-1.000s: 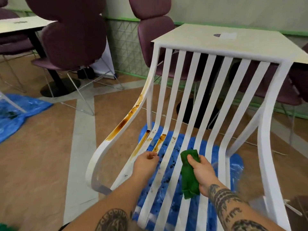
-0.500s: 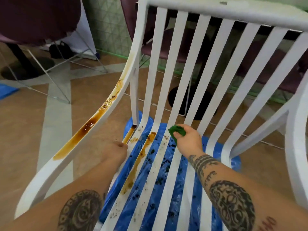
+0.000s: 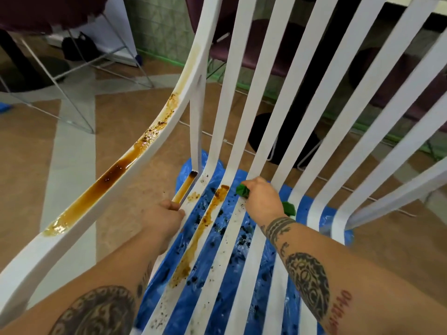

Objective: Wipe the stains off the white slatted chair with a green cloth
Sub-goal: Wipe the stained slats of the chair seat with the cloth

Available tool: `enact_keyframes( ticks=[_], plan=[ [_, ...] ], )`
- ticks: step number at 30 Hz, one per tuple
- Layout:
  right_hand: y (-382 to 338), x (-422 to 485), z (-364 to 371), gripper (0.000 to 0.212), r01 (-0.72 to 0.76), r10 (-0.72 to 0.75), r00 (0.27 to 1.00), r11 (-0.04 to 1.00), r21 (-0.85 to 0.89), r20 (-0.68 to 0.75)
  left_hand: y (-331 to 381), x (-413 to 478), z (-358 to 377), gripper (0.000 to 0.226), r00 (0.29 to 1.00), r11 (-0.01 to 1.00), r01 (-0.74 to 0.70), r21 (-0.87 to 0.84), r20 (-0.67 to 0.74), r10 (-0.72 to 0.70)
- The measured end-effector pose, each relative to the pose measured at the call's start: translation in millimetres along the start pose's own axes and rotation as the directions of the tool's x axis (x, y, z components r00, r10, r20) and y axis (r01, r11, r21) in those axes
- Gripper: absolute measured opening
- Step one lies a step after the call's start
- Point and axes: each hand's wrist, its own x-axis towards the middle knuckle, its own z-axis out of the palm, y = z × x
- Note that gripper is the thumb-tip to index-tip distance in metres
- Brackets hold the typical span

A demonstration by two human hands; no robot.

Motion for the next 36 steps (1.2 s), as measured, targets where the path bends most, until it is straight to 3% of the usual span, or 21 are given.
enact_keyframes(
  ticks=[4, 8, 13, 19, 23, 28, 31, 34, 36],
  plan=[
    [-9.9, 17.7, -33.5, 0.025, -0.04, 0.05, 0.973, 0.998, -0.046, 0.224, 4.7, -0.6, -3.0, 0.012, 1.0, 1.0, 0.018, -0.011, 0.01, -0.018],
    [-7.8, 16.1, -38.4, 0.039, -0.035, 0.035, 0.999, 0.999, -0.017, 0.021, 11.0, -4.9, -7.2, 0.029, 1.0, 1.0, 0.003, -0.003, -0.005, -0.003],
    [1.7, -12.4, -5.5, 0.056, 0.045, -0.045, 0.999, 0.998, -0.042, 0.006, 12.4, -13.2, -14.2, 0.027, 1.0, 0.996, 0.018, 0.093, 0.001, -0.018],
    [-12.2, -7.9, -37.9, 0.033, 0.043, -0.025, 0.938, 0.998, -0.046, 0.346, 13.0, -17.9, -18.9, 0.025, 1.0, 0.983, -0.001, 0.183, 0.001, 0.001],
    [-7.4, 0.2, -35.3, 0.047, -0.074, 0.071, 0.993, 0.997, 0.032, 0.091, 12.2, -13.4, -17.1, 0.014, 0.999, 0.964, -0.044, 0.264, 0.003, 0.045],
    [-4.2, -17.4, -9.3, 0.053, 0.01, -0.009, 0.999, 0.999, -0.033, 0.047, 8.2, -3.2, -14.9, 0.005, 0.997, 0.946, -0.073, 0.315, -0.004, 0.078],
    [-9.1, -29.5, -13.1, 0.048, 0.048, -0.043, 0.989, 0.998, -0.029, 0.139, 10.0, -2.9, -15.6, 0.008, 0.997, 0.944, -0.075, 0.322, 0.003, 0.079],
    [-17.0, -35.4, -23.9, 0.04, 0.066, -0.066, 0.943, 0.998, 0.012, 0.326, 9.5, -4.7, -14.6, 0.009, 0.996, 0.938, -0.086, 0.335, -0.007, 0.094],
    [-20.0, -32.7, -31.0, 0.032, 0.048, -0.057, 0.935, 0.998, 0.034, 0.351, 8.8, -5.3, -14.2, 0.008, 0.994, 0.934, -0.097, 0.345, -0.01, 0.107]
  ],
)
